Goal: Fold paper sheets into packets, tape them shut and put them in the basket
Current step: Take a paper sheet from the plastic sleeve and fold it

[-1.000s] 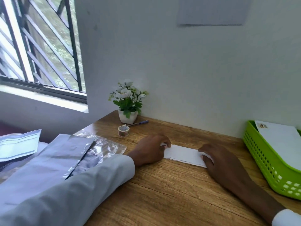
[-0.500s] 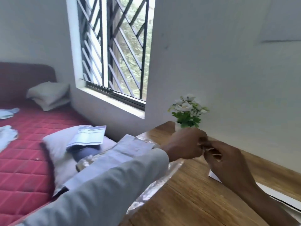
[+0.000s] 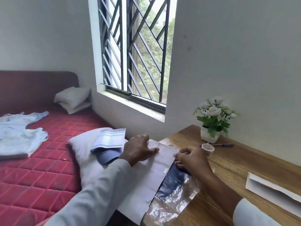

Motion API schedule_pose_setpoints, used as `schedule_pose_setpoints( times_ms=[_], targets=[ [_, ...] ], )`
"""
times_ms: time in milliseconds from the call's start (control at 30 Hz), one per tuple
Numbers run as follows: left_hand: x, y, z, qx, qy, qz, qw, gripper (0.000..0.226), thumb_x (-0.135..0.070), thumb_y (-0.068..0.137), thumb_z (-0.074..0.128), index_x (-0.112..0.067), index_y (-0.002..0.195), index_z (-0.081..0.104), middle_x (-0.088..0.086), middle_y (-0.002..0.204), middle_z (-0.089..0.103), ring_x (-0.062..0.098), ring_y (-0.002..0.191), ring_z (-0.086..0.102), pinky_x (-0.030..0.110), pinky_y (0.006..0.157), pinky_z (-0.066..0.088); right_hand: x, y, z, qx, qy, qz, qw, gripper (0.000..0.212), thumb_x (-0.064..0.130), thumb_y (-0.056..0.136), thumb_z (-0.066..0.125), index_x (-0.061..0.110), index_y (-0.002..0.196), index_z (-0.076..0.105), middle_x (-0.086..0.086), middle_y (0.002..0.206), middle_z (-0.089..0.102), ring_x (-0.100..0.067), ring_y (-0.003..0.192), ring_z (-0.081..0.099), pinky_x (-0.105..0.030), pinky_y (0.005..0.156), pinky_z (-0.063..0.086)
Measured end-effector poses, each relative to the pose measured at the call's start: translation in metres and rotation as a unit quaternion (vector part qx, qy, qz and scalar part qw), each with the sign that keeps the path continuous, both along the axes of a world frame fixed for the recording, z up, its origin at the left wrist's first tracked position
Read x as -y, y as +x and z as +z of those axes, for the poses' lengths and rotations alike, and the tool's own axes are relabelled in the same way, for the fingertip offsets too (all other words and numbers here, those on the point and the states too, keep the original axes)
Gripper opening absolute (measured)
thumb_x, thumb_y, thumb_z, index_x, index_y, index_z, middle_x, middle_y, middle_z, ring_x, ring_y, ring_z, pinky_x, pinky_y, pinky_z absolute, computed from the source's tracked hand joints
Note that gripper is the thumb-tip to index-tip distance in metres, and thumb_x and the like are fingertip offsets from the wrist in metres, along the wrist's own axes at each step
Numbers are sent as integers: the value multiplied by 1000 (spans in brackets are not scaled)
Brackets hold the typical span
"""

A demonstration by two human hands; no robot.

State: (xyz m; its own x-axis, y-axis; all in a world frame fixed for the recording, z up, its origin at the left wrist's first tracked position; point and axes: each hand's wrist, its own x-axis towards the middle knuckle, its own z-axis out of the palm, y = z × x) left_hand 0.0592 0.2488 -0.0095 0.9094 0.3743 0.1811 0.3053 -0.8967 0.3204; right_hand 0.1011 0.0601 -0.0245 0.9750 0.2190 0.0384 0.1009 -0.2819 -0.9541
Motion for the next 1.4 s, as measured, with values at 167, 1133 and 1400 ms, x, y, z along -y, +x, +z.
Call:
schedule_pose_setpoints(
  times_ms=[167,1133,1400],
  targets=[
    [-2,3,-2,31,-24,7,999,54,-61,78,65,-28,121,57,-1,126,63,25,116,57,34,89,46,-7,0,2,-79,70,-9,994,23,3,78,75,1,96,61,-20,87,71,-25,67,68,-39,69,61],
    [50,25,78,156,-303,-299,891,19,-2,84,71,-5,102,74,14,96,74,14,77,65,29,73,56,74,-14,62,40,189,-7,981,16,2,77,77,9,90,75,-5,84,77,-21,78,72,-33,68,61],
    [114,47,92,140,-235,-396,877,1,-5,82,74,-4,83,74,-5,67,59,0,58,44,14,56,38,137,-24,75,172,39,-53,983,12,13,72,84,13,79,74,-8,69,71,-18,63,66,-36,61,56]
  ],
)
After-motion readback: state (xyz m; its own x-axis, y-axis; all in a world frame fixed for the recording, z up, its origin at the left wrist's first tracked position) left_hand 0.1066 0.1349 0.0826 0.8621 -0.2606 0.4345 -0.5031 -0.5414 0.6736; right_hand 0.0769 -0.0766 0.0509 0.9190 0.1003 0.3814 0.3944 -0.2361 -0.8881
